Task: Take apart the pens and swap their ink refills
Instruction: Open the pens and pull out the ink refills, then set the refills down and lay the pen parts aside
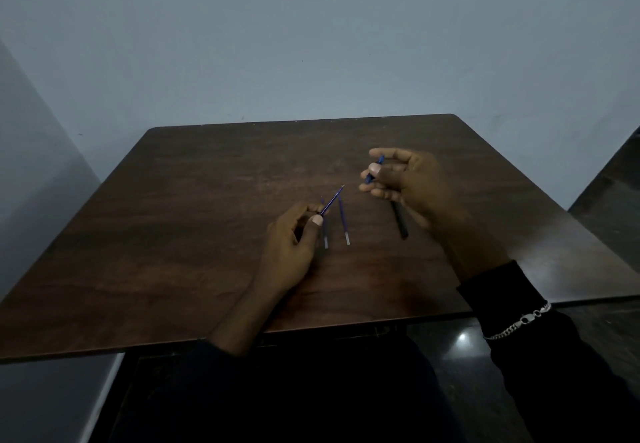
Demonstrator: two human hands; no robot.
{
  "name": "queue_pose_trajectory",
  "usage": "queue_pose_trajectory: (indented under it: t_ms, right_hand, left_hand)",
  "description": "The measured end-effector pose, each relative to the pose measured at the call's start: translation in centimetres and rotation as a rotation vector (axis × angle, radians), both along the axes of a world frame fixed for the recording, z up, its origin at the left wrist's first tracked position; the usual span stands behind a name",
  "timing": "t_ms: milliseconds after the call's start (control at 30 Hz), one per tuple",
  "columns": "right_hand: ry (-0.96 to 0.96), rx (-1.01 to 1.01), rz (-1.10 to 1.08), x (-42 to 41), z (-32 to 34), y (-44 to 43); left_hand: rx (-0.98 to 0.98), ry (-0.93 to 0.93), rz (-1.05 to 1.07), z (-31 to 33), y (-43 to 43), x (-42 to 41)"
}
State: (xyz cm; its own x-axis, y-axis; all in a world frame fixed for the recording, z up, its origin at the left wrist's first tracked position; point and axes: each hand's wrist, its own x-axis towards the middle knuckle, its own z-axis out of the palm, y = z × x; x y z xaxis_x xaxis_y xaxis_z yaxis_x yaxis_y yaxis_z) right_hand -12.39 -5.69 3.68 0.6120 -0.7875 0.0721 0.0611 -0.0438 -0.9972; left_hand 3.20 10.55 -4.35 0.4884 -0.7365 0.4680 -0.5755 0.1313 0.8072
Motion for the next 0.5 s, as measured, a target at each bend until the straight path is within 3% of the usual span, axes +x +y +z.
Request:
queue_pose_trajectory:
  t_ms: [267, 500]
  right_hand:
    - [0.307, -0.069, -0.147, -5.2, 0.5, -3.4]
    - [0.733, -0.126, -0.303, -8.9, -0.9, -5.7]
  left_hand:
    - [0.017, 0.032, -0.007, 0.0, 0.1, -0.1]
    - [0.020, 0.021, -0.007, 0.0, 0.1, -0.1]
